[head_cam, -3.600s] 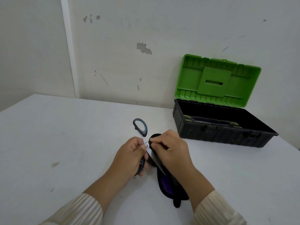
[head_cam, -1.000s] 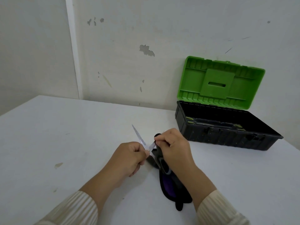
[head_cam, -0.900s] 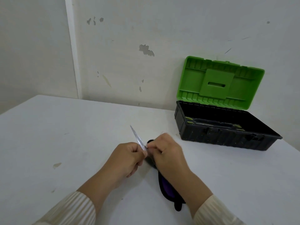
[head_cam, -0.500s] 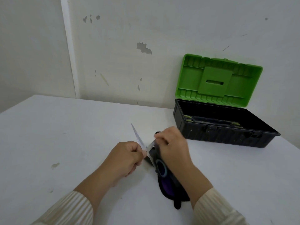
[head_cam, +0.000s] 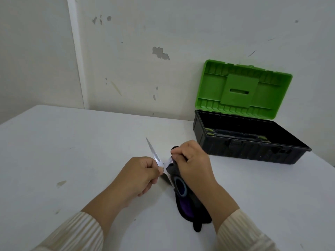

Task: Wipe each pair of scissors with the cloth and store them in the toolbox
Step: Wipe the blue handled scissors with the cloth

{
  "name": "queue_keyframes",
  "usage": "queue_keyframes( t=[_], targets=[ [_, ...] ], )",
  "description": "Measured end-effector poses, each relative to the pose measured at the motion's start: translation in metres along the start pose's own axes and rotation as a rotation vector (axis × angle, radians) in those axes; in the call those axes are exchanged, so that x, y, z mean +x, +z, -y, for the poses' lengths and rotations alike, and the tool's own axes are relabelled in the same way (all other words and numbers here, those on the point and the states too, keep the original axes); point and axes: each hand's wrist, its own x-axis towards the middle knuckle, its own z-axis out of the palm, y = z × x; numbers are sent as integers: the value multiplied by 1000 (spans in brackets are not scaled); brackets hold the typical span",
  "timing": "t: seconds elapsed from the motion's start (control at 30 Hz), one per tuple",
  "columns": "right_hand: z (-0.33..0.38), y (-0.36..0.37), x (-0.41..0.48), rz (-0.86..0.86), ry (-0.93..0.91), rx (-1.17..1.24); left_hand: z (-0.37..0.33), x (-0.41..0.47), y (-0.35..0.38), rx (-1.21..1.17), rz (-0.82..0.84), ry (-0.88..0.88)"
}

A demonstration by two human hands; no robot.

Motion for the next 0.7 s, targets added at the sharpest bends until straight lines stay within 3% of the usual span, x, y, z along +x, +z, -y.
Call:
queue_keyframes(
  t=[0.1, 0.23, 0.3, 0.43, 0.53, 0.6, 0.7],
  targets=[
    [11, 4, -9, 151, -80, -33, 0, -1, 0, 0, 4, 5],
    [-13, -12, 6, -131, 123, -7, -2, -3, 0, 49, 38, 3],
    [-23, -27, 9, -166, 251, 17, -3, -4, 0, 30, 26, -4],
    [-11, -36, 2, 209, 281, 181, -3, 1, -4, -99, -41, -39],
    [1, -32, 0, 466, 224, 102, -3, 0, -6, -207, -35, -71],
    [2, -30, 0, 487, 229, 114, -6, -1, -7, -322, -34, -112],
    [1, -31, 1, 382, 345, 225, -7, 2, -12, -665, -33, -196]
  ],
)
